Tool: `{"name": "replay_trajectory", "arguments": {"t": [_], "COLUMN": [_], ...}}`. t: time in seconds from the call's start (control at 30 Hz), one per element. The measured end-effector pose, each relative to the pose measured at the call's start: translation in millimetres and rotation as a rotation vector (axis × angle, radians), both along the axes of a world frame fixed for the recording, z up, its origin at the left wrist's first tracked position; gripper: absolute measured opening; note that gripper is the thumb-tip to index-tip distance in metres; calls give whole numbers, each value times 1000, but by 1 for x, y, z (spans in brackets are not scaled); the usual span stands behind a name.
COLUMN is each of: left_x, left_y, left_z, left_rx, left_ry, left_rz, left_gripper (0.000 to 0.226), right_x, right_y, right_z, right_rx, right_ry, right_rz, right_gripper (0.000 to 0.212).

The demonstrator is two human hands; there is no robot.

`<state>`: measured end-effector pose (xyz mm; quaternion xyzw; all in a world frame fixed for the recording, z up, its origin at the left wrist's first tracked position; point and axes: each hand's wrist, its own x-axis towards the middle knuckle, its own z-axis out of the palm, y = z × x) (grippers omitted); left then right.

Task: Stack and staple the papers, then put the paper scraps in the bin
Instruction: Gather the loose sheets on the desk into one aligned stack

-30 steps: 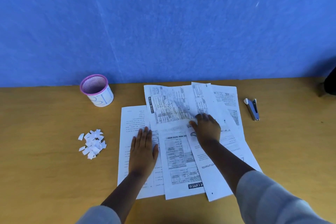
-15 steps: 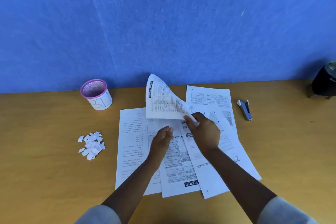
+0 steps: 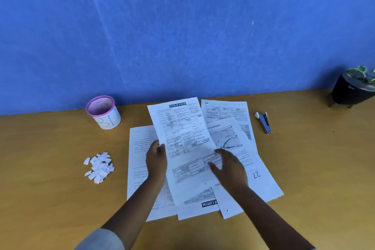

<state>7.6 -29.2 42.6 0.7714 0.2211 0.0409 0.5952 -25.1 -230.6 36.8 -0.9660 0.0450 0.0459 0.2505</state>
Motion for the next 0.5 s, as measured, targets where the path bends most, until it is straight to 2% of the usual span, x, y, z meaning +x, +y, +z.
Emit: {"name": "replay_trajectory", "arguments": {"t": [0.13,0.33,0.5], "left_x": [-3,-4,-1], "left_y": [15,30,34], "left_z": [-7,-11,-17], "left_rx": [88,137,119], "left_ry": [5,43,175], "left_rz": [41,82,93], "left_gripper": [19,22,27], "right_x": [0,5,7], "right_y": [-47,-91,-96], "right_z": [1,3,-8], "right_rx": [-156,-365,-328], "right_ry": [112,299,353], "right_rz": [-241,-414,-472], "right_gripper": [65,84,92]}}
